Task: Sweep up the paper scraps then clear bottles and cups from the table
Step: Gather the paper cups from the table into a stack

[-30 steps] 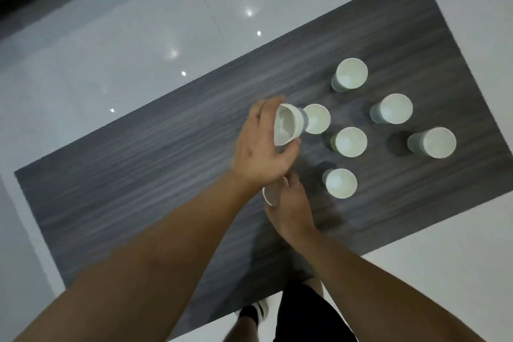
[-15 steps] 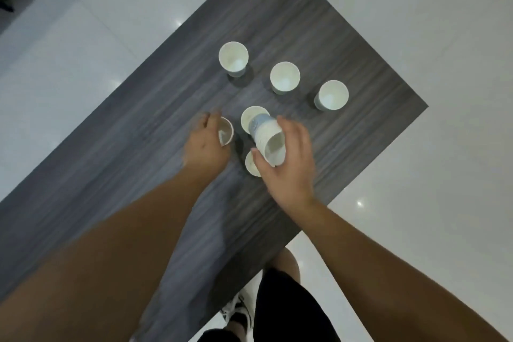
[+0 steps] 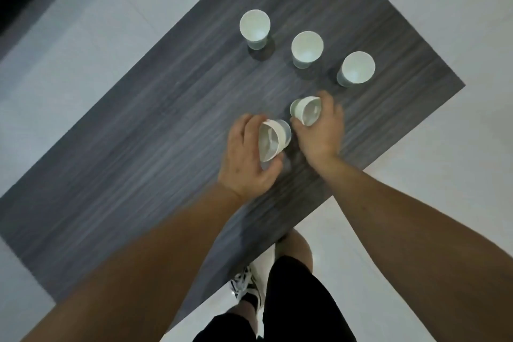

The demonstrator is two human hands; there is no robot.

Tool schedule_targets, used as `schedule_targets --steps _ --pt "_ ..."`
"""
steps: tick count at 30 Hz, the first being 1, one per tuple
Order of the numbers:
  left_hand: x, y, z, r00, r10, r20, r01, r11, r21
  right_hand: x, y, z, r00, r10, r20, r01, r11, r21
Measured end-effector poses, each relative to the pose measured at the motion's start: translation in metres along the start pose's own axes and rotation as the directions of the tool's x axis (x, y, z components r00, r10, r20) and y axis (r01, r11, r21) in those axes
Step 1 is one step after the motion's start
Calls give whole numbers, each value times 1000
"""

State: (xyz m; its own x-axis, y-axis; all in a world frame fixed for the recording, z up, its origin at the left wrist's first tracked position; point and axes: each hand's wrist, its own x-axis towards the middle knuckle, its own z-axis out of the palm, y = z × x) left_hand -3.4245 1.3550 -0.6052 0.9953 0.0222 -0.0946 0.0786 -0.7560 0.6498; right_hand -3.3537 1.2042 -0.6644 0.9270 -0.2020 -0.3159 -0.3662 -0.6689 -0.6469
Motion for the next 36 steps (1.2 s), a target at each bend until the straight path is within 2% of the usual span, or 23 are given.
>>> schedule_targets --steps 5,8,13,19,25,31,36 --pt "-5 -13 40 980 -73 185 38 981 188 -45 39 -29 1000 24 15 -24 999 -47" --pt "-10 -20 54 976 -60 210 13 976 216 -71 55 -37 998 9 63 -5 998 -65" --pt "-40 -9 50 938 -145 314 92 980 178 -112 62 -63 995 -5 103 14 996 -85" --pt "-82 30 6 961 -176 212 145 977 154 -151 42 -108 995 -48 82 54 996 -71" --pt "-75 72 -48 980 -169 105 163 985 59 -165 19 -153 995 -70 65 74 996 -54" --pt "-24 103 -75 985 -171 -3 171 985 23 -113 2 -186 996 -82 27 84 994 -77" --pt "59 113 -57 983 -183 -19 183 983 11 -26 -5 -178 999 -43 26 44 998 -51"
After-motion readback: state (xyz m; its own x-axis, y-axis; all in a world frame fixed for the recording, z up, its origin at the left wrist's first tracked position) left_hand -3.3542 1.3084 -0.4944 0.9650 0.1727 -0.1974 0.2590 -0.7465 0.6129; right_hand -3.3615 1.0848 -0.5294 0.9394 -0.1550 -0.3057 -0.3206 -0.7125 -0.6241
